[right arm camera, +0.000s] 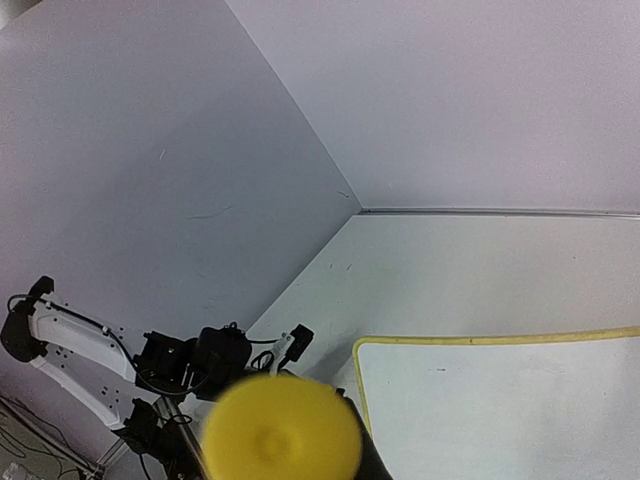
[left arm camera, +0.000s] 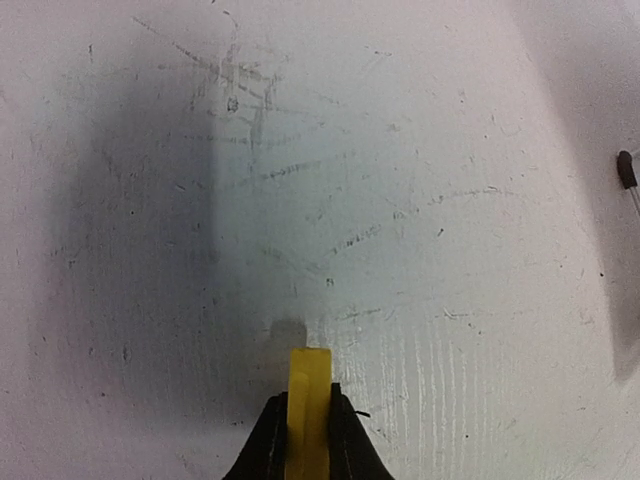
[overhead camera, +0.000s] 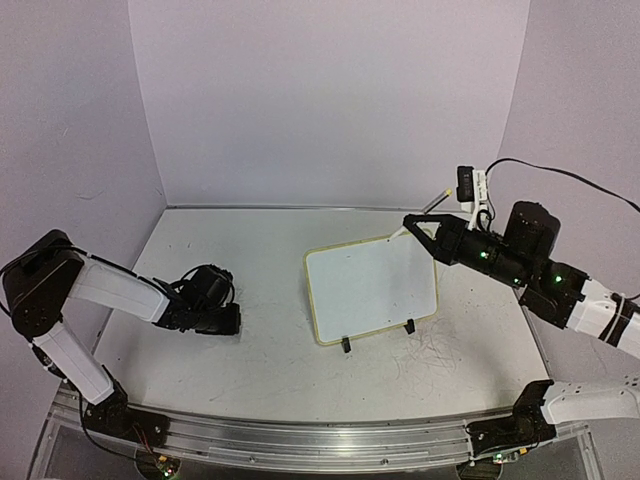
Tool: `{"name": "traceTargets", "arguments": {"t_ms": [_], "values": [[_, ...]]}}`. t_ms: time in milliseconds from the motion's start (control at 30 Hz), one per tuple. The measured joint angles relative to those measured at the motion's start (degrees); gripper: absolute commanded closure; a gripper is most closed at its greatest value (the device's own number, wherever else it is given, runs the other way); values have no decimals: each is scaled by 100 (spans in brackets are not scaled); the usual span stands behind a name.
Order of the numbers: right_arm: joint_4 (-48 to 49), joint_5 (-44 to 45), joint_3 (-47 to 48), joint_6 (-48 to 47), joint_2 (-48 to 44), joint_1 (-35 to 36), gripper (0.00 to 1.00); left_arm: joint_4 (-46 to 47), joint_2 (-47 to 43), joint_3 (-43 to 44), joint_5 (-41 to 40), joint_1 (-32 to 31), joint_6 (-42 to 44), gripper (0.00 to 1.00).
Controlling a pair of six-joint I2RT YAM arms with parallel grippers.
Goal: Write a sentence on the whiteboard
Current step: Place the pen cap at the center of the board, then pass from the right arm to the left
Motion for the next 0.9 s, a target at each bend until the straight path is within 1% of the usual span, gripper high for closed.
{"name": "traceTargets", "arguments": {"t_ms": [133,300,433,467,533,667,733,800,900], "values": [[172,61,-15,-109,97,0,100,90,-81,-96,-50,0,25,62],[338,181,-13,-432,382,0,100,-104,-201,-99,-100,2,138,50],[334,362,-7,-903,653,0,100,-507,-337,-7,-147,4,210,39],[328,397,0,-1050,676,0,100,-649,-372,62,-163,4,229,35],[291,457,50,-1363,683,0,100,-877,-487,216,-198,4,271,24],[227,582,164,-1930,639,0,100,-1152,-894,513,-193,5,326,9],[172,646,149,-2150,581,0,100,-1157,-1167,579,-41,27,413,5],[160,647,104,-2323,550,0,100,-1065,-1453,572,274,88,518,3],[175,487,-28,-2493,552,0,100,-467,-1910,316,1234,424,650,2]]}}
